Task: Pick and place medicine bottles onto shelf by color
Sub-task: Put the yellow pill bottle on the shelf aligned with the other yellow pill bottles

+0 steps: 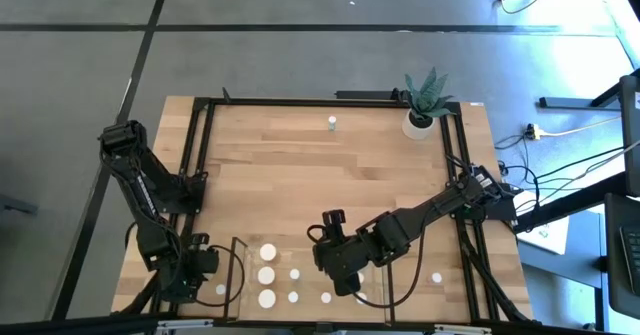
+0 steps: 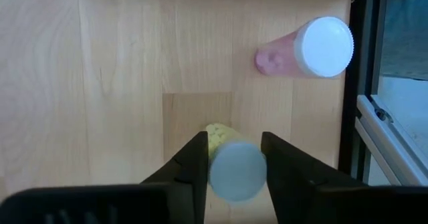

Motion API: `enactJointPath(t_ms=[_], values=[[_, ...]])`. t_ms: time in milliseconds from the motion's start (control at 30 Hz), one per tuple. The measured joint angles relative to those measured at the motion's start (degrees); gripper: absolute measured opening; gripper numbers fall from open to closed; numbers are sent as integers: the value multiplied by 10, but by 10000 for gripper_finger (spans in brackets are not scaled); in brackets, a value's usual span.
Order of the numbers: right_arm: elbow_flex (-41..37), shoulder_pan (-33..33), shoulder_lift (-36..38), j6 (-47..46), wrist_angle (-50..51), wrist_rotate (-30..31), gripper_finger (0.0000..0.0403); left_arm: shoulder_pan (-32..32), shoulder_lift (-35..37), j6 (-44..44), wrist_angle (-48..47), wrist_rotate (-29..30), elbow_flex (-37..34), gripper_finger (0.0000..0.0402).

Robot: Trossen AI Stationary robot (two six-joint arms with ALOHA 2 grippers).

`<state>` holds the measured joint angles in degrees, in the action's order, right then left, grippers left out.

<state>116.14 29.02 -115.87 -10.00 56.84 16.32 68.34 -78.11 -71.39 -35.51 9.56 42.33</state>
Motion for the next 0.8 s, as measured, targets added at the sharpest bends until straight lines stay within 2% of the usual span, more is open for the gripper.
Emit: enactJointPath(t_ms=[400, 800], values=[[0, 0, 0, 0, 0, 0, 239, -7, 1, 0, -7, 0, 25, 105], [0, 0, 0, 1, 0, 0, 238, -15, 1, 1, -219, 31, 164, 104]])
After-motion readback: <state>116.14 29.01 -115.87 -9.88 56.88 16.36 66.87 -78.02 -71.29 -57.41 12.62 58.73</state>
